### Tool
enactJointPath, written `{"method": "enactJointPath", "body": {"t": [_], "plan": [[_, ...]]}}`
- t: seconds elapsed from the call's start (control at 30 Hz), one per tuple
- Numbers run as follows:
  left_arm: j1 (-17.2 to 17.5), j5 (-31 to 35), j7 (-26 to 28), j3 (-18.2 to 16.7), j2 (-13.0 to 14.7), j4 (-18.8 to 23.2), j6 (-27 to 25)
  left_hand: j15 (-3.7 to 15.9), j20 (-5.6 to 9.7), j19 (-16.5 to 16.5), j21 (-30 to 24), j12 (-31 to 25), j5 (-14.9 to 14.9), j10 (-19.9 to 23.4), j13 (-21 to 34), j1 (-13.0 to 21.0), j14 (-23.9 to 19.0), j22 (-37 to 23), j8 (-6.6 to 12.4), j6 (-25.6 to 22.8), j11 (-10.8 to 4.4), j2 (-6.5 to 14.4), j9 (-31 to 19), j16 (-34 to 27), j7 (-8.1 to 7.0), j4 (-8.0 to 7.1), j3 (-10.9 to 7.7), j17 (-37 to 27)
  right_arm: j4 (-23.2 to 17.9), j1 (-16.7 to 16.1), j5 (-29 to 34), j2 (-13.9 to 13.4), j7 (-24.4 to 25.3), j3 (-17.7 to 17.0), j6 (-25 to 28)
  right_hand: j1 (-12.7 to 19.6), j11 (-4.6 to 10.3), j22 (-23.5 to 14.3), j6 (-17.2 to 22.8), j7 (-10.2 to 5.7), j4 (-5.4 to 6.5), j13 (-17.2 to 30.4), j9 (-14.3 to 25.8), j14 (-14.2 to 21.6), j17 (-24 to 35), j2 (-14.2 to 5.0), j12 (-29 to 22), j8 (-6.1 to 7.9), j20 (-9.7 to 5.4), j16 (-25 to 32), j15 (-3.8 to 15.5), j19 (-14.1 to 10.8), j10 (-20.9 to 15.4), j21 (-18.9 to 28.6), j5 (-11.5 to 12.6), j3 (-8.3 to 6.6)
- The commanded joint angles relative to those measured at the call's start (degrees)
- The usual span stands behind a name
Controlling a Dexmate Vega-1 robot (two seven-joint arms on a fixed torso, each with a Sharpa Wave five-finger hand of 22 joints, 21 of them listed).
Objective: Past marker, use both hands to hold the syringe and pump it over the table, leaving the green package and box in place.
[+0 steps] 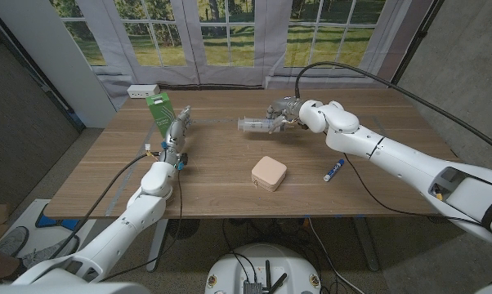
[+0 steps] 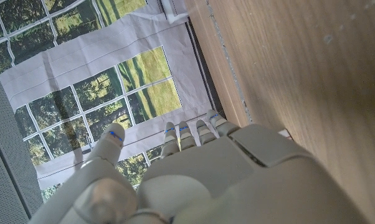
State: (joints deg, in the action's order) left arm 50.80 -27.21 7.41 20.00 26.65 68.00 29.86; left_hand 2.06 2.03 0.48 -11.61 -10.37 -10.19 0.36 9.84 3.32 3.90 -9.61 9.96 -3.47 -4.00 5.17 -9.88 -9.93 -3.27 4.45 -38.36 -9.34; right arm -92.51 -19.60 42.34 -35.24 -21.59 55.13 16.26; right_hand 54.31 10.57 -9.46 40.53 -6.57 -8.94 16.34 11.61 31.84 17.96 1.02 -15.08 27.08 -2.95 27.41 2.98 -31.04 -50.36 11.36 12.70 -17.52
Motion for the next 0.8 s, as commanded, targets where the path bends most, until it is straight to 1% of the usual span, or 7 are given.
{"method": "enactJointPath", "body": {"t": [0.03,0.2,0.4,0.6,0.8], "plan": [[-0.14,0.76,1.56,0.99,-0.37,0.27,-0.54,2.57,3.98,-0.42,0.39,-0.13,-0.06,-0.08,0.1,0.63,0.35,-0.1,0.05,0.14,-0.08,3.81,-0.02,0.02,-0.04,0.36,-0.13,-0.17,3.24,0.37,2.71,1.98,0.66,1.73,-0.88,6.13,1.34,-0.25,5.82,-6.01,0.04,0.26,0.25,-0.21,0.09,-7.37,-0.27,0.16,-2.33,-0.09,9.35,-0.46,-1.32,-0.14,0.27,0.16],[0.09,1.15,2.13,0.92,0.35,1.63,-1.29,2.45,4.02,-0.38,0.42,-0.21,-0.06,0.02,0.1,0.68,0.28,-0.1,0.12,0.08,-0.05,3.89,-0.02,-0.03,-0.04,0.39,-0.1,-0.16,3.89,-0.27,2.4,2.27,1.86,1.36,-0.91,6.01,1.33,-0.25,5.92,-6.01,0.07,0.23,0.25,-0.21,0.1,-7.33,-0.16,0.17,-2.33,-0.13,9.32,-0.52,-1.19,-0.12,0.27,0.22],[0.55,1.07,2.73,0.92,0.07,2.37,-1.28,2.41,3.95,-0.3,0.43,-0.32,-0.06,0.23,0.1,0.74,0.22,-0.1,0.2,-0.03,-0.07,3.98,-0.02,-0.07,0.05,0.41,-0.07,-0.16,5.15,-0.95,1.53,2.61,3.75,1.09,-1.59,5.97,1.36,-0.25,5.97,-6.03,0.0,0.21,0.25,-0.3,0.12,-7.26,0.01,0.12,-2.34,-0.26,9.36,-0.52,-0.97,-0.13,0.29,0.28],[0.97,1.08,2.6,1.07,0.58,3.38,-2.14,2.41,3.93,-0.26,0.46,-0.35,-0.06,0.25,0.09,0.78,0.13,-0.11,0.25,-0.11,-0.07,4.03,-0.01,-0.11,0.04,0.43,-0.03,-0.16,5.34,-1.27,1.31,2.37,4.14,1.16,-1.74,6.01,1.39,-0.26,6.0,-6.04,-0.06,0.25,0.24,-0.4,0.15,-7.23,0.03,0.1,-2.38,-0.32,9.41,-0.51,-0.97,-0.14,0.3,0.3],[2.21,1.1,3.83,0.67,0.7,4.99,-2.32,2.4,3.9,-0.23,0.49,-0.4,-0.06,0.36,0.09,0.81,0.11,-0.11,0.28,-0.15,-0.1,4.06,-0.01,-0.12,0.1,0.45,0.0,-0.16,6.11,-1.51,1.1,2.53,4.74,1.32,-1.8,6.05,1.4,-0.26,5.89,-6.05,-0.13,0.28,0.24,-0.44,0.23,-7.24,0.13,-0.01,-2.41,-0.34,9.44,-0.69,-0.87,-0.08,0.31,0.33]]}}
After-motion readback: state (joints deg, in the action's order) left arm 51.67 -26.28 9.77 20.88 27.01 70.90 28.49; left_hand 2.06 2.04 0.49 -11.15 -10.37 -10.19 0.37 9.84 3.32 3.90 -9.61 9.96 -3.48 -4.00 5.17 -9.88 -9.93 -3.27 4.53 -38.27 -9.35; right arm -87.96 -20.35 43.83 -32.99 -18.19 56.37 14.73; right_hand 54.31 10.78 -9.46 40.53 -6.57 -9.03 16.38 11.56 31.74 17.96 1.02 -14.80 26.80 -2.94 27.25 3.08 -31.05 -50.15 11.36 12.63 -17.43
